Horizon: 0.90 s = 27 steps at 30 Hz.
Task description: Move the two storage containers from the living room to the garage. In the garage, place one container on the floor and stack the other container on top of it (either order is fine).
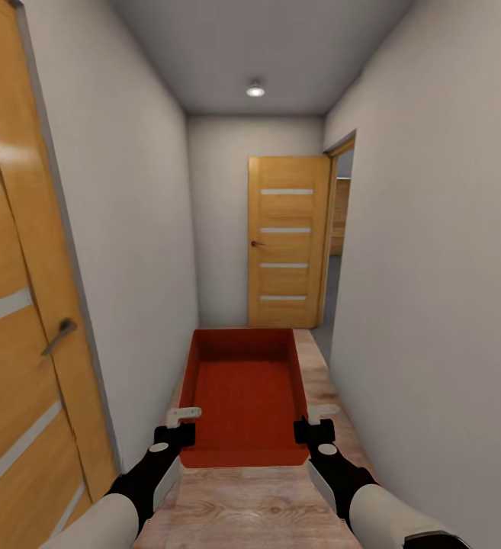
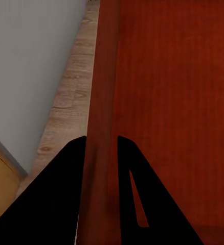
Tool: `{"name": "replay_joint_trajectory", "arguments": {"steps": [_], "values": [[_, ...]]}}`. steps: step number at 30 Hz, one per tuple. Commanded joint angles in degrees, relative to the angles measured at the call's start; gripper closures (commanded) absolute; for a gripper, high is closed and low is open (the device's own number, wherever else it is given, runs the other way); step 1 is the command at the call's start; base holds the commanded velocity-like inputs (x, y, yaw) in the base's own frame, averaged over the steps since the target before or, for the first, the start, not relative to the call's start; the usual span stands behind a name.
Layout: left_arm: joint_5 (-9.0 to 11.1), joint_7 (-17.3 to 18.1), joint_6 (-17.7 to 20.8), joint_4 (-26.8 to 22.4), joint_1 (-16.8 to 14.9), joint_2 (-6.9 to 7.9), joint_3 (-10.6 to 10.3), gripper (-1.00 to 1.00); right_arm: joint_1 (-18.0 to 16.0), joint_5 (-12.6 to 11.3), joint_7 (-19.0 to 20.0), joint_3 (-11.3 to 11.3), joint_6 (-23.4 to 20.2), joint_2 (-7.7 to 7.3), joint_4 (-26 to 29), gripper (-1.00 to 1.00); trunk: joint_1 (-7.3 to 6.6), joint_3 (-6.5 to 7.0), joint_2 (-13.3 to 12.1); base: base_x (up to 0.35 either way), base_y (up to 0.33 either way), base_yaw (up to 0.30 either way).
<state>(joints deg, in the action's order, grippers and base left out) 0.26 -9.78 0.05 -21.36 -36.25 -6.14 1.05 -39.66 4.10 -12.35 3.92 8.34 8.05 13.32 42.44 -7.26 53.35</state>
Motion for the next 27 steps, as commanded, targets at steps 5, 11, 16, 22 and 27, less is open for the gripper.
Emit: {"name": "replay_joint_trajectory", "arguments": {"steps": [5, 11, 16, 22, 27], "values": [[-0.8, -0.7, 0.0, -0.2, -0.1, 2.45, 0.6, 1.00, -0.1, 0.1, -0.5, -0.5, -0.1, -0.32, -0.1, 1.00, 0.04, -0.08, 0.1, 0.324, 0.000, 0.000], [-0.8, -0.7, 0.0, -0.2, -0.1, 2.47, 0.6, 1.00, -0.1, 0.1, -0.5, -0.5, 0.0, -0.31, -0.1, 1.00, 0.04, -0.08, 0.1, 0.324, 0.000, 0.000], [-0.8, -0.7, 0.0, -0.2, -0.1, 2.48, 0.6, 1.00, 0.0, 0.1, -0.5, -0.5, 0.1, -0.31, -0.1, 1.00, 0.04, -0.08, 0.1, 0.324, 0.000, 0.000], [-0.8, -0.7, 0.0, -0.2, -0.1, 2.45, 0.6, 1.00, -0.1, 0.1, -0.6, -0.5, 0.2, -0.31, -0.1, 1.00, 0.04, -0.08, 0.1, 0.324, 0.000, 0.000], [-0.8, -0.7, 0.0, -0.2, -0.1, 2.45, 0.6, 1.00, -0.1, 0.1, -0.5, -0.5, 0.2, -0.29, -0.1, 1.00, 0.04, -0.08, 0.1, 0.324, 0.000, 0.000]]}}
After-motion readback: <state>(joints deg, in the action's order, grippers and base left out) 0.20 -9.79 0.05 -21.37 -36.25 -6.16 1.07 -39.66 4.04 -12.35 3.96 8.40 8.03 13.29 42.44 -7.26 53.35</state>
